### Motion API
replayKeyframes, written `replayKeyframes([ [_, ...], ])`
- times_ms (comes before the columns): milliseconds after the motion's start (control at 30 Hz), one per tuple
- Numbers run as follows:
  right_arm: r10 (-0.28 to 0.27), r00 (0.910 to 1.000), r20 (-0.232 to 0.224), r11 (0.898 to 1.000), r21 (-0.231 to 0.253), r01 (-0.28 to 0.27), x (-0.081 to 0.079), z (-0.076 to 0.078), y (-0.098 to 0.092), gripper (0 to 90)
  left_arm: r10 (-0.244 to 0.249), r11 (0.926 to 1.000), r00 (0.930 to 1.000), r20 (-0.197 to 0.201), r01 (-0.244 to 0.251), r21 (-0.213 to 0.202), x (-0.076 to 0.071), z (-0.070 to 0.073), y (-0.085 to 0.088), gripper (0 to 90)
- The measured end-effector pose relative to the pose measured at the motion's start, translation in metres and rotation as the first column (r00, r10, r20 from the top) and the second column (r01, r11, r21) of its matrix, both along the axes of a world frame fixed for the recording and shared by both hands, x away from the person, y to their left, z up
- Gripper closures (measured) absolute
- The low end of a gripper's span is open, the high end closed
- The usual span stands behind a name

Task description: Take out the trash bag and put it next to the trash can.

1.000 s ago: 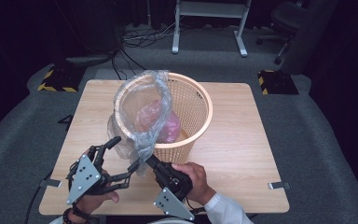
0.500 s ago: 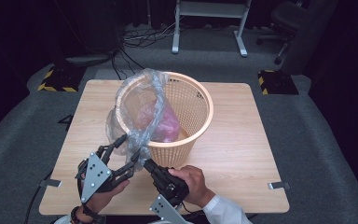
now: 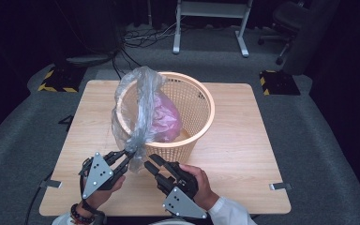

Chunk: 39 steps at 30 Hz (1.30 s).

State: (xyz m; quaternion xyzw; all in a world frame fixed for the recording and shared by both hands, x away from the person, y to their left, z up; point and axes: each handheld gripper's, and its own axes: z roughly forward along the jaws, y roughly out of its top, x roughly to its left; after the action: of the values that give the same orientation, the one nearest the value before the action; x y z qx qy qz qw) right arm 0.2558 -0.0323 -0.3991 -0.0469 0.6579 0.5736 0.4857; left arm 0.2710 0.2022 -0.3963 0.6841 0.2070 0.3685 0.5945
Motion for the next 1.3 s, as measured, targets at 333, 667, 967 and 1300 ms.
replayKeyframes([
  [333, -0.003, 0.9832, -0.182, 0.999, 0.034, 0.01, 0.021, 0.009, 0.017, 83.9, -0.078, 0.996, 0.9968, -0.019, 0.079, 0.043, -0.001, -0.008, 0.003, 81.7],
  [667, 0.007, 0.9812, -0.193, 1.0, 0.01, -0.005, 0.025, 0.007, 0.019, 90.0, -0.137, 0.9905, 0.99, -0.032, 0.137, -0.007, -0.002, -0.005, 0.012, 47.7],
  [967, -0.014, 0.9863, -0.165, 0.999, -0.037, 0.008, 0.026, 0.002, 0.024, 90.0, -0.091, 0.9907, 0.9934, -0.07, 0.083, -0.108, 0.002, 0.033, 0.018, 15.2],
  [1300, -0.027, 0.9994, -0.023, 0.988, -0.152, 0.023, 0.01, -0.016, 0.037, 90.0, 0.029, 0.9967, 0.9939, -0.107, -0.021, 0.079, 0.015, 0.023, 0.0, 49.6],
])
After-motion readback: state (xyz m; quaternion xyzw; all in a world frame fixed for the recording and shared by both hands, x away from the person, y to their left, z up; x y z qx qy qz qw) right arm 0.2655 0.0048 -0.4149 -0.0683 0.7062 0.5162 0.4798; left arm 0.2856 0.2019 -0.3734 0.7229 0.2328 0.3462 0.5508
